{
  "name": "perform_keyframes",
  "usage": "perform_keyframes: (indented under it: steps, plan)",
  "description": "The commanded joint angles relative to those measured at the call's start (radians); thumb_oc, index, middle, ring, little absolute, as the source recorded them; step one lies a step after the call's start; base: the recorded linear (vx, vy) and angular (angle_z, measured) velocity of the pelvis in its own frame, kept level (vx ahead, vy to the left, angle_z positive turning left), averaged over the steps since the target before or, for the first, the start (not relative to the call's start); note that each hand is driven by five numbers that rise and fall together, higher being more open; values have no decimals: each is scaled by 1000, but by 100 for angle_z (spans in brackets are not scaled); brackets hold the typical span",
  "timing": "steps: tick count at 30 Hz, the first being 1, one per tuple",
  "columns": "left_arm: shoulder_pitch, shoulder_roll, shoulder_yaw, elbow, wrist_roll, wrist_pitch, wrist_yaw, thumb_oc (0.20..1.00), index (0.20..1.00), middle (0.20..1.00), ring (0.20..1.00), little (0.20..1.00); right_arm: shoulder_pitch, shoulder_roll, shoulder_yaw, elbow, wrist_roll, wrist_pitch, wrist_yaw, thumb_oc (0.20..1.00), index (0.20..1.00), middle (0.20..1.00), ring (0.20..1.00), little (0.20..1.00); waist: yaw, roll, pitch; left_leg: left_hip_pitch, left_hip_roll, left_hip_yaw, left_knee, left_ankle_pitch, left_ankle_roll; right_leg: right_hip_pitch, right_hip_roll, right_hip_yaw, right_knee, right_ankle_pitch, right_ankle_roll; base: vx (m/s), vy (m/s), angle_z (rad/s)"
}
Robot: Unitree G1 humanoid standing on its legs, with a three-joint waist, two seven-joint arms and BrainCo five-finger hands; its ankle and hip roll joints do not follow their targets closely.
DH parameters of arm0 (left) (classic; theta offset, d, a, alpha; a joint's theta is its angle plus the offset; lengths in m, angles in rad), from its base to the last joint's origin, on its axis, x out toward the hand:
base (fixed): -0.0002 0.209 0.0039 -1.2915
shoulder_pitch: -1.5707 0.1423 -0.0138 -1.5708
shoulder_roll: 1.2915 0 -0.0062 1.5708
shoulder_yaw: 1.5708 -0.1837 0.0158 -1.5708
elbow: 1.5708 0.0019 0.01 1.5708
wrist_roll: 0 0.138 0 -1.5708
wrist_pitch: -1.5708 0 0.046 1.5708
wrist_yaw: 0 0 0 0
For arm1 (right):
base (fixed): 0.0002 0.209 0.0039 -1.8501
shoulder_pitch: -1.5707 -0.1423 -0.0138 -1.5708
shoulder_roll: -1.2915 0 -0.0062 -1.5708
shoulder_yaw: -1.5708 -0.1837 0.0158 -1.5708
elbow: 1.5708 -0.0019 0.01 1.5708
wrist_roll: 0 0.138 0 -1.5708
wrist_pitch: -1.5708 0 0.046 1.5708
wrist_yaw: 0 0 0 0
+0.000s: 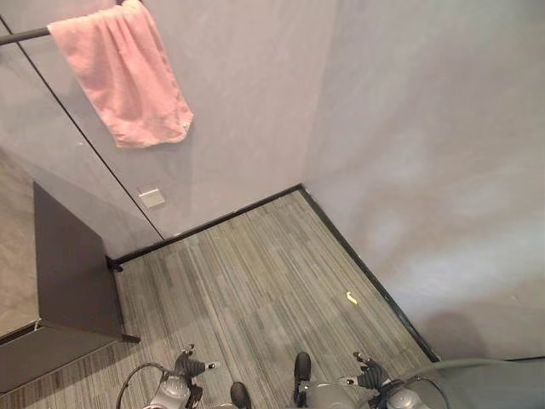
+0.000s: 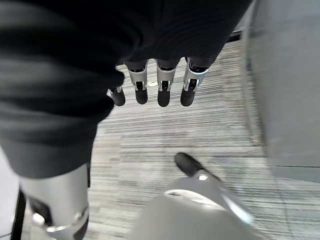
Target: Put brush and paste in cup on sink, flatten towel.
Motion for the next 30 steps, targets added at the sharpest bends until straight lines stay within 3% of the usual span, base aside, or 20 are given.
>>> perform_keyframes:
  steps: [1, 4, 6, 7, 10, 12, 15, 17, 18, 20, 21, 24, 25, 26, 29, 30]
  plan:
    - [-45, 60, 8, -12, -1, -26, 3, 1000, 1000, 1000, 1000, 1000, -44, 25, -2, -16, 45, -17, -12, 1000, 1000, 1000, 1000, 1000, 12, -28, -3, -24, -31, -74, 29, 6, -9, 59, -14, 73, 143, -107, 73, 56, 132, 28]
    - [-43, 71, 3, -14, 9, -26, -3, 1000, 1000, 1000, 1000, 1000, -37, 27, -5, -30, 58, -20, -9, 1000, 1000, 1000, 1000, 1000, 3, -23, -5, -11, -38, -117, 14, 12, -4, 36, 13, 121, 220, -101, 72, 82, 74, 27]
    - [-47, 80, -5, -19, 11, -27, -11, 1000, 1000, 1000, 1000, 1000, -35, 24, -3, -38, 78, -24, -4, 1000, 1000, 1000, 1000, 1000, -28, -21, 3, 20, -47, -173, -20, 23, -7, -2, 98, 238, 243, -104, 66, 158, 42, 85]
    - [-53, 88, -1, -9, 12, -28, -14, 1000, 1000, 1000, 1000, 1000, -27, 20, -1, -55, 84, -25, -2, 1000, 1000, 1000, 1000, 1000, -32, -22, 4, 29, -42, -184, -38, 31, -16, -50, 116, 239, 204, -92, 59, 193, -2, 109]
    - [-68, 82, -1, 10, 6, -26, -17, 1000, 1000, 1000, 1000, 1000, -25, 14, -3, -52, 78, -24, -5, 1000, 1000, 1000, 1000, 1000, -49, -27, 22, 59, -47, -212, -39, 14, -20, -132, 106, 228, 113, -24, 70, 258, -61, 39]
    - [-81, 73, 0, 21, 5, -25, -18, 1000, 1000, 1000, 1000, 1000, -20, 12, -5, -49, 65, -18, -3, 1000, 1000, 1000, 1000, 1000, -72, -36, 43, 108, -48, -254, -16, -31, -31, -162, 69, 217, 15, 27, 93, 416, -106, 16]
    - [-77, 66, 0, 30, 6, -27, -20, 1000, 1000, 1000, 1000, 1000, 0, 8, -6, -42, 58, -17, 2, 1000, 1000, 1000, 1000, 1000, -85, -53, 26, 145, -45, -288, -2, -67, -38, -141, 79, 256, 20, 37, 85, 315, -137, 82]
    - [-74, 50, 11, 37, -14, -22, -18, 1000, 1000, 1000, 1000, 1000, 7, -20, -5, -45, 52, -20, 9, 1000, 1000, 1000, 1000, 1000, -96, -45, -12, 153, -34, -323, 87, -81, -55, -113, 127, 258, 61, 12, 55, 478, -231, 72]
    - [-74, 50, 11, 37, -14, -22, -18, 1000, 1000, 1000, 1000, 1000, 7, -20, -5, -45, 52, -20, 9, 1000, 1000, 1000, 1000, 1000, -97, -44, -12, 152, -34, -324, 89, -83, -55, -113, 127, 257, 62, 11, 54, 370, -204, 34]
    - [-86, 50, -3, 33, -10, -25, -18, 1000, 1000, 1000, 1000, 1000, 3, -42, 13, -66, 26, -22, 9, 1000, 1000, 1000, 1000, 1000, -100, -36, -15, 123, -8, -318, 207, -6, -108, -77, 142, 235, 69, -20, 26, 238, -173, 9]
    - [-86, 50, -3, 33, -10, -24, -18, 1000, 1000, 1000, 1000, 1000, 2, -42, 13, -66, 26, -22, 9, 1000, 1000, 1000, 1000, 1000, -102, -35, -15, 121, -7, -319, 210, -8, -109, -77, 142, 233, 69, -21, 26, 128, -111, 37]
    - [-117, 55, -22, 15, -12, -27, -11, 1000, 1000, 1000, 1000, 1000, -10, -64, 21, -95, 19, -25, -4, 1000, 1000, 1000, 1000, 1000, -104, -52, 3, 24, 11, -259, 403, 73, -153, -22, 123, 210, 44, -31, -2, 149, -146, 40]
    - [-134, 55, -32, 3, -16, -29, -3, 1000, 1000, 1000, 1000, 1000, -16, -72, 29, -99, 8, -25, -14, 1000, 1000, 1000, 1000, 1000, -100, -58, 13, -20, 25, -213, 398, 65, -143, 4, 112, 206, 28, -44, -6, 146, -108, 43]
    - [-134, 55, -32, 3, -16, -29, -3, 1000, 1000, 1000, 1000, 1000, -16, -72, 29, -99, 8, -25, -14, 1000, 1000, 1000, 1000, 1000, -98, -57, 14, -19, 26, -212, 399, 63, -143, 5, 113, 206, 27, -44, -6, 137, -64, 42]
    - [-142, 60, -34, -5, -17, -32, 7, 1000, 1000, 1000, 1000, 1000, -19, -77, 41, -105, -14, -21, -19, 1000, 1000, 1000, 1000, 1000, -85, -56, 13, -91, 37, -156, 252, -1, -105, 38, 89, 203, 4, -66, 15, 168, 11, 11]
    - [-143, 60, -35, -7, -15, -32, 11, 1000, 1000, 1000, 1000, 1000, -18, -76, 46, -105, -23, -20, -20, 1000, 1000, 1000, 1000, 1000, -78, -55, 13, -113, 44, -151, 204, 5, -102, 46, 85, 204, 1, -72, 19, 210, 80, 18]
